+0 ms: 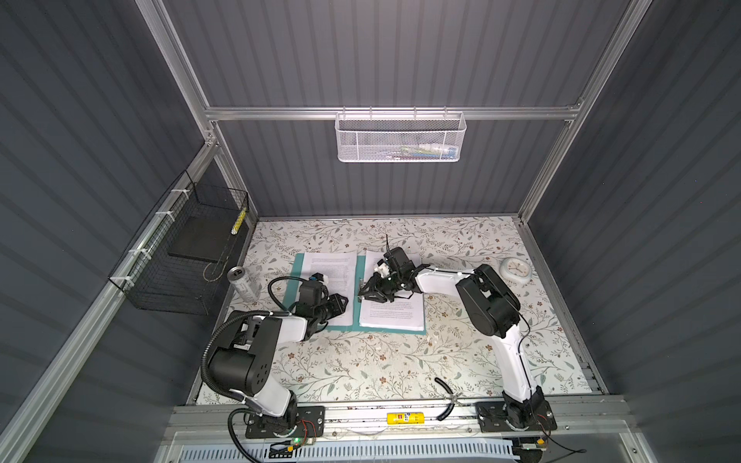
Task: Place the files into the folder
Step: 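Release the clip lever and draw the right gripper back from the folder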
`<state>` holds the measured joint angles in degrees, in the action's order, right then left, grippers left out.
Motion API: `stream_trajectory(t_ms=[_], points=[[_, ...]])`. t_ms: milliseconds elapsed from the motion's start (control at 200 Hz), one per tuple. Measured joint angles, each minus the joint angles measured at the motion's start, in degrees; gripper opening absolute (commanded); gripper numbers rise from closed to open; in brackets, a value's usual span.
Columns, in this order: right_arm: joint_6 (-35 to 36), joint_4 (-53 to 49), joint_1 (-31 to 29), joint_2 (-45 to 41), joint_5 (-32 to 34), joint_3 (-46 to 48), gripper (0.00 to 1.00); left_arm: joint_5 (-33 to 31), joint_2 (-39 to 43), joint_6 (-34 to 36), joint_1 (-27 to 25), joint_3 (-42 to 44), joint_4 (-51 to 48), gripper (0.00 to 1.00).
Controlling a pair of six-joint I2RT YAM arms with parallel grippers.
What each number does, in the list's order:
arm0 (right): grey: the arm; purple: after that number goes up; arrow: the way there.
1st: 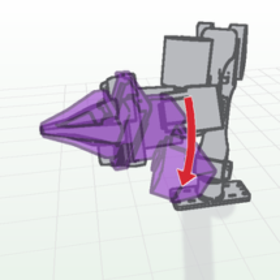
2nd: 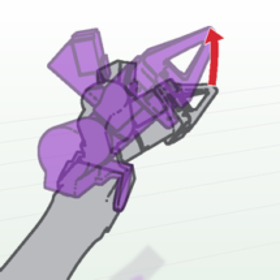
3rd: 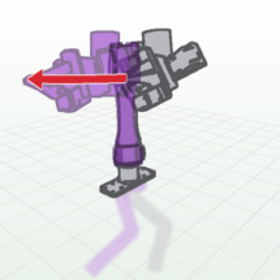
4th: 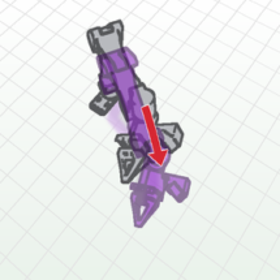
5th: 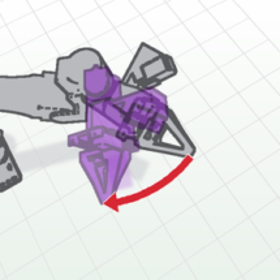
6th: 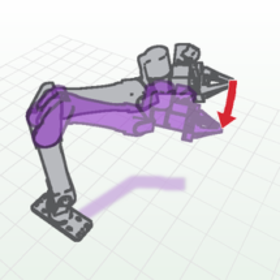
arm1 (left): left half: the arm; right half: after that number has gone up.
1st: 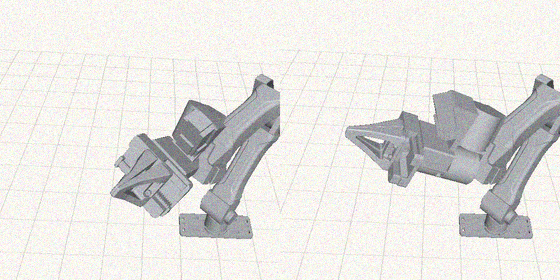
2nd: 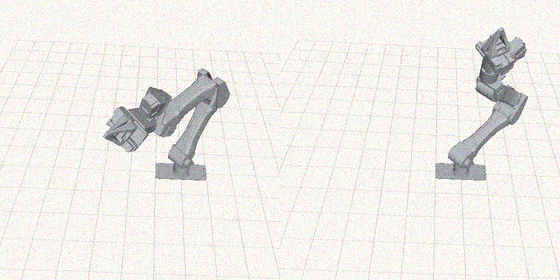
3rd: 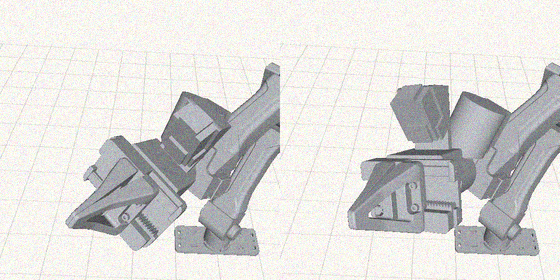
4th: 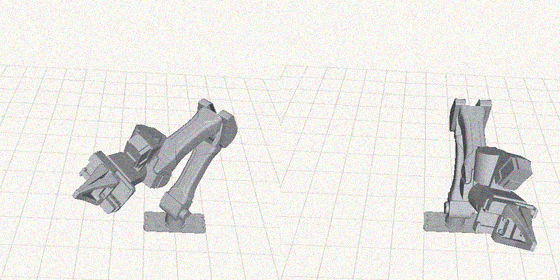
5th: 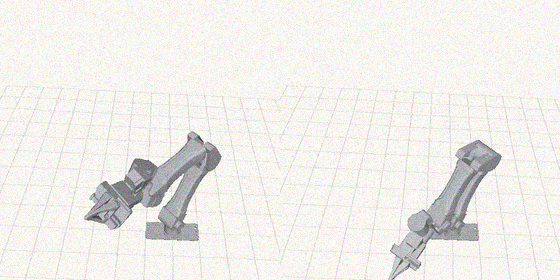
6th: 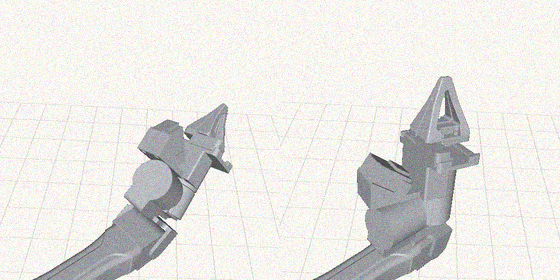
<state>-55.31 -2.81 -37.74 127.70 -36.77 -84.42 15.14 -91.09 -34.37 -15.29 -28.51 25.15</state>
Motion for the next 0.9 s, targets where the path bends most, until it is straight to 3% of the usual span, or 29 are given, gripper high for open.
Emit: stream_trajectory(t_ms=[681,901], points=[[1.51,-2.73,2.64,-5.14,-0.39,4.57,0.31,-5.84,5.42,0.07,-0.07,-4.76,-18.97,0.37],[2.12,-2.99,5.2,-12.48,-0.98,8.26,0.32,-7.08,7.04,0.61,-0.04,-8.26,-23.98,0.46]])
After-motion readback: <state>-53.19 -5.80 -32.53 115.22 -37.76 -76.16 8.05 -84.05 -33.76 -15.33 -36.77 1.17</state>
